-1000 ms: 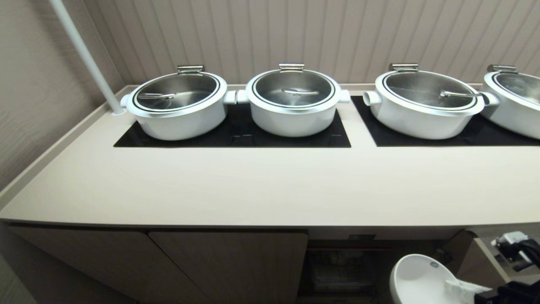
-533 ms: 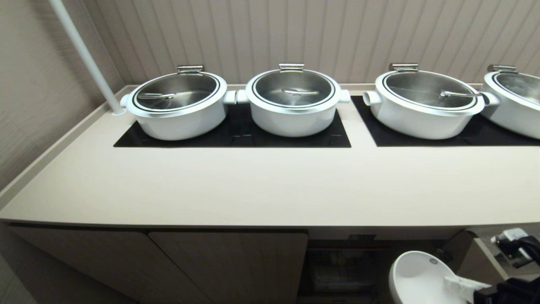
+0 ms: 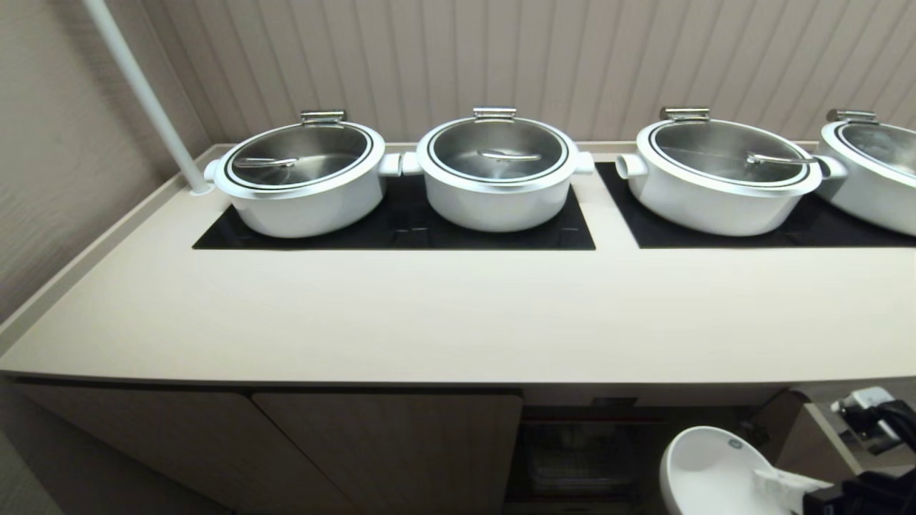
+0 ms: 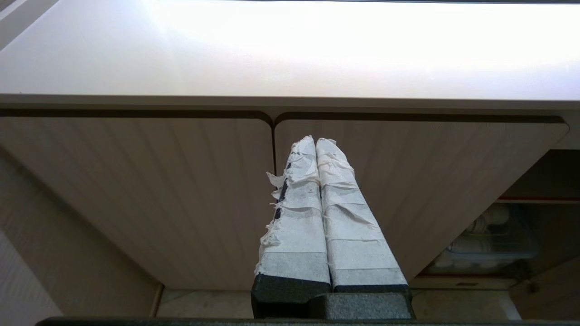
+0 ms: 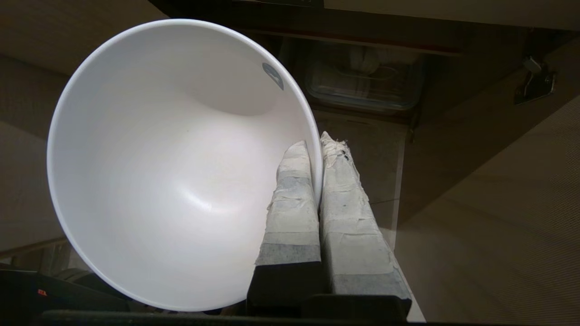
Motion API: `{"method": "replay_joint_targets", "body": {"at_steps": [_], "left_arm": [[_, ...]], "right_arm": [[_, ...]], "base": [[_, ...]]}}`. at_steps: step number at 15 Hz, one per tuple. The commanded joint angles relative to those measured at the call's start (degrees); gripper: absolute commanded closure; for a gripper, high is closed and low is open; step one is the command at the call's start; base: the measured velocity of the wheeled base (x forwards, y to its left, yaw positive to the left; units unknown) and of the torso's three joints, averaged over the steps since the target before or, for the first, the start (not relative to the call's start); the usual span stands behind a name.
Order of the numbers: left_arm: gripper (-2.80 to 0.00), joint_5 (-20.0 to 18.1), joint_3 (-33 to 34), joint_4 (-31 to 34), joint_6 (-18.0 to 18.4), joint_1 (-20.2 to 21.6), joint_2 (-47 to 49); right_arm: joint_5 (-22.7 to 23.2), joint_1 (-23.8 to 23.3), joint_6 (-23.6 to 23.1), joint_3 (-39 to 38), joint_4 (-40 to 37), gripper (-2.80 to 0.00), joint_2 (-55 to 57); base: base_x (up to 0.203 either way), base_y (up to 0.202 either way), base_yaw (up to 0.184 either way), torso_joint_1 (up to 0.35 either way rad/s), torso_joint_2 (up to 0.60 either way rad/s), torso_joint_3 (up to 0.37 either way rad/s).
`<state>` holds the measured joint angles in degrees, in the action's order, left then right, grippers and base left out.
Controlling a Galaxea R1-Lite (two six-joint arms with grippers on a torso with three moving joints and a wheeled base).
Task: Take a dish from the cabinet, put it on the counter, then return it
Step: Place it on the table
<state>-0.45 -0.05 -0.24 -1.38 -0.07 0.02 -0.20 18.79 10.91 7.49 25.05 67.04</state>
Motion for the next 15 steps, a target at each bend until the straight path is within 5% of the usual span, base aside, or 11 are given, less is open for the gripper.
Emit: {"method": "replay_joint_targets", "body": {"at_steps": [1,15], "left_arm": [[0.00,0.01,0.05,-0.02,-0.03,-0.01,-0.02],[0.00,0.01,0.03,-0.02,-0.03,-0.01,-0.02]], "right_arm": [[-0.06,0.02,0.08,0.16,0.09,0.00,0.02],[-0.06,0.02,0.35,3.53,-2.99,0.00,-0.59]], "base": [[0.000,0.000,0.000,0.000,0.00,0.000],[0.000,0.000,0.000,0.000,0.00,0.000]]}}
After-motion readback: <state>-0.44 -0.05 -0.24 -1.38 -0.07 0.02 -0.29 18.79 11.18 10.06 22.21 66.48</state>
